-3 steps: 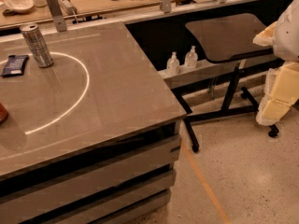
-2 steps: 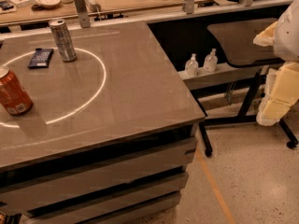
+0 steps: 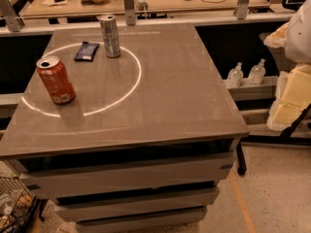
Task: Move redbull can near rxbar blueberry
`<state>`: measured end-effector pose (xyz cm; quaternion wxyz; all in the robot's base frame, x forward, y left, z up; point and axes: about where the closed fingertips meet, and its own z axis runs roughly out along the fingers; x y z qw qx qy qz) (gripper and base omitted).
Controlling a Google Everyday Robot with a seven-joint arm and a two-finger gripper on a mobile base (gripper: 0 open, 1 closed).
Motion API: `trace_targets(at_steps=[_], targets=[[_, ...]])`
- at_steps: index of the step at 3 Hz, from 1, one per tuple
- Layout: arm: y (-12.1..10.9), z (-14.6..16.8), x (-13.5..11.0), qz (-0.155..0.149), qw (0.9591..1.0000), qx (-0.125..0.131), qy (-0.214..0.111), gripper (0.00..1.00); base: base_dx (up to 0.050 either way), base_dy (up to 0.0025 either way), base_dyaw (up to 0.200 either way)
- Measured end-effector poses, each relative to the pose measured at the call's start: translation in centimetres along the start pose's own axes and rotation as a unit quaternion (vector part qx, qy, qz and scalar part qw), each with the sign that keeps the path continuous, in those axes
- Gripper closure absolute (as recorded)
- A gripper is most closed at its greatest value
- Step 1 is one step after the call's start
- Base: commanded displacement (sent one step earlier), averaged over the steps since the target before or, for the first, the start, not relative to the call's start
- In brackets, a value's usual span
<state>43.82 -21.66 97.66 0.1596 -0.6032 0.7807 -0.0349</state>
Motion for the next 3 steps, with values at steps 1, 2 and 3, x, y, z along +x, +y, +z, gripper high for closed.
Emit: trace_targets(at_steps=[1,2,3], targets=[[0.0,0.0,0.0,0.0,1.0,0.0,0.0,0.0,0.0,0.0,0.0],[-0.9,-0.4,-0.4,0.005,0.9999,0.01,-0.014,0.0,0.0,0.0,0.0],[-3.6,-1.3,-1.4,0.029,0.9974,0.028,-0.06,0.0,0.0,0.0,0.0]])
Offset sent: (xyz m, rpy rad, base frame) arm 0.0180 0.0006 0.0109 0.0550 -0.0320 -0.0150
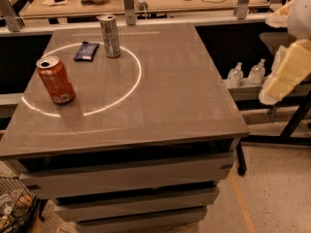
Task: Move redbull can near rxbar blueberry
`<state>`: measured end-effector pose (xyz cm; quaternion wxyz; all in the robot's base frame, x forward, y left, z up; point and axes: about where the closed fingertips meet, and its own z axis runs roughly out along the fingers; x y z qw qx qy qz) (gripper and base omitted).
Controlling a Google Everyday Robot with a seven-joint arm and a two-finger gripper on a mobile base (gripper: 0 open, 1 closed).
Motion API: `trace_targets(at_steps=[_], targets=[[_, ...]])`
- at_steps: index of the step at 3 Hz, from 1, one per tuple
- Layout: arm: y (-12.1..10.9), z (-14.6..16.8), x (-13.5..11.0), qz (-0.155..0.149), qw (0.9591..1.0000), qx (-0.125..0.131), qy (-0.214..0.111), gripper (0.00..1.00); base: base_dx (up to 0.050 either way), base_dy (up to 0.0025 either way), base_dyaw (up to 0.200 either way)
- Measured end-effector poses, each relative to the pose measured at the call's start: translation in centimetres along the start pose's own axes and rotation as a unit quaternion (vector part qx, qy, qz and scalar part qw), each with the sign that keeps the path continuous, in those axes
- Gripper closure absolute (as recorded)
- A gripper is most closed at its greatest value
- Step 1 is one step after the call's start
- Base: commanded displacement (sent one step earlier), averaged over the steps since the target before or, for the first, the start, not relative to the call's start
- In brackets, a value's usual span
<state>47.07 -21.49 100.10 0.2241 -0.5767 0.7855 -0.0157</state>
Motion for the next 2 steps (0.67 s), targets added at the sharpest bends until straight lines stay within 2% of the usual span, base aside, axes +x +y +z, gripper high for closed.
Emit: trace_targets(at_steps=[1,2], targets=[[-4.4,-0.6,-1.0,0.035,0.9941,0.029,-0.099,0.0,0.0,0.0,0.0],[-7.7,-0.9,-3.8,0.047,0.9748,0.032,-0.216,0.0,0.0,0.0,0.0]])
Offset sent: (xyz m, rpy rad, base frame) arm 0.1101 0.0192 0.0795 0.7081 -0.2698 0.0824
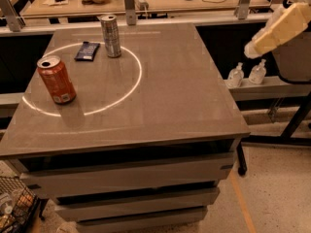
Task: Move redbull can near rxbar blueberry
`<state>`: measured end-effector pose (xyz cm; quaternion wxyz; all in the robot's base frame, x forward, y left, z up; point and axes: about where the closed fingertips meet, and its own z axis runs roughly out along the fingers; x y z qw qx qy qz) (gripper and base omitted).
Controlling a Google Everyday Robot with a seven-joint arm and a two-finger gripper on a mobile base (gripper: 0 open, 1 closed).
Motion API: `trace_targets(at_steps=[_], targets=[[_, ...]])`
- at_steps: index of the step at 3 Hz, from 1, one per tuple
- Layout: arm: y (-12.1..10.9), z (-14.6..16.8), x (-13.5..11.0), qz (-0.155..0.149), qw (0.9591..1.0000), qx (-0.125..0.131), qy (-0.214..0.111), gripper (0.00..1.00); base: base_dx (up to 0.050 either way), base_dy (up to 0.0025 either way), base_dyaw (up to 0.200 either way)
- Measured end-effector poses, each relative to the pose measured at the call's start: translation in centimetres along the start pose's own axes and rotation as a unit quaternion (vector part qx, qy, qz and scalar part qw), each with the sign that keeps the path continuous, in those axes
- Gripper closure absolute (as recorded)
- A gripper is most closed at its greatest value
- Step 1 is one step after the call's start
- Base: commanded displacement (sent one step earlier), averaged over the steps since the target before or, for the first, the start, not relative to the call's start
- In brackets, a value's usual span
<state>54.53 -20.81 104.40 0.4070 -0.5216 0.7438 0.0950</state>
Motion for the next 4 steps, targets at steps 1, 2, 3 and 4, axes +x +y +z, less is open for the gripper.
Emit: trace_targets(at_steps=[1,2,3,4], targets=[[-1.9,2.9,-3.8,0.003,0.9956,-0.03,-0.089,0.0,0.0,0.0,0.0],[-1.6,3.3,-3.8,0.007,0.9951,-0.034,-0.092,0.0,0.0,0.0,0.0],[-1.1,6.3,-4.2,0.026,0.9914,-0.039,-0.122,0.0,0.0,0.0,0.0],[-0.9,12.0,-5.7,0.045,0.9792,-0.05,-0.191,0.0,0.0,0.0,0.0]])
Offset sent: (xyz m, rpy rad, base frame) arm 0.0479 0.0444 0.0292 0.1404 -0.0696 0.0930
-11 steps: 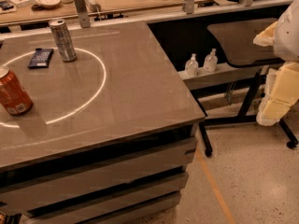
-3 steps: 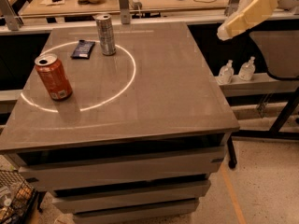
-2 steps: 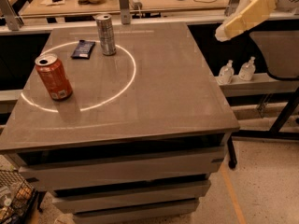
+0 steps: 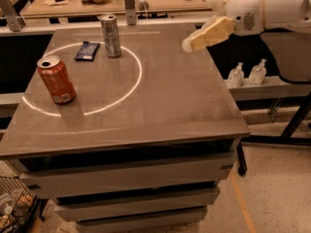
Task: Move redbull can near rxbar blueberry
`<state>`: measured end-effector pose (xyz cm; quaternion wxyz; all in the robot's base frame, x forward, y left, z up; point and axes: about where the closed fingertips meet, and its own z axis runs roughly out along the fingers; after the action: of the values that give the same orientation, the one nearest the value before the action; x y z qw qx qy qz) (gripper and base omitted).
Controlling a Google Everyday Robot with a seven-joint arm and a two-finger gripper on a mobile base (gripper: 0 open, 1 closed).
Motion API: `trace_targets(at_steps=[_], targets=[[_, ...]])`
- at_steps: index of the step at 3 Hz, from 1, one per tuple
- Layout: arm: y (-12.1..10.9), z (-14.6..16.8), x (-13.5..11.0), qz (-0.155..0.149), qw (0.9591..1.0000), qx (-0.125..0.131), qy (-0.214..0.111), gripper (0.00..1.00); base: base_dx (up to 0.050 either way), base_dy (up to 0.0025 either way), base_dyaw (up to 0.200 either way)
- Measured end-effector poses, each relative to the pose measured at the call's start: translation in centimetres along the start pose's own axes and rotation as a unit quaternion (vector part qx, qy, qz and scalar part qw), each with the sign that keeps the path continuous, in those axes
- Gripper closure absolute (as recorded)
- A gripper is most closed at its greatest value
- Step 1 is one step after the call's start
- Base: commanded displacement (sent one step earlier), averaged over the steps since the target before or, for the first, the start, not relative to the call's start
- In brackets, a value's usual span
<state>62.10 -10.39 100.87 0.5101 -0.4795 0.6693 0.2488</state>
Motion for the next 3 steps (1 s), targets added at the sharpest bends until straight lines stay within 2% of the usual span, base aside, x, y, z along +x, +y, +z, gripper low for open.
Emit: trace_targets(at_steps=[1,2,3], targets=[[-0.8,4.3,0.4,0.0,0.9992,-0.009,-0.04,0.0,0.0,0.0,0.0],[-1.6,8.7,0.7,-0.001,0.9983,-0.01,-0.058,0.0,0.0,0.0,0.0],[-2.2,12.6,0.9,0.012,0.9987,0.003,-0.05,0.0,0.0,0.0,0.0]])
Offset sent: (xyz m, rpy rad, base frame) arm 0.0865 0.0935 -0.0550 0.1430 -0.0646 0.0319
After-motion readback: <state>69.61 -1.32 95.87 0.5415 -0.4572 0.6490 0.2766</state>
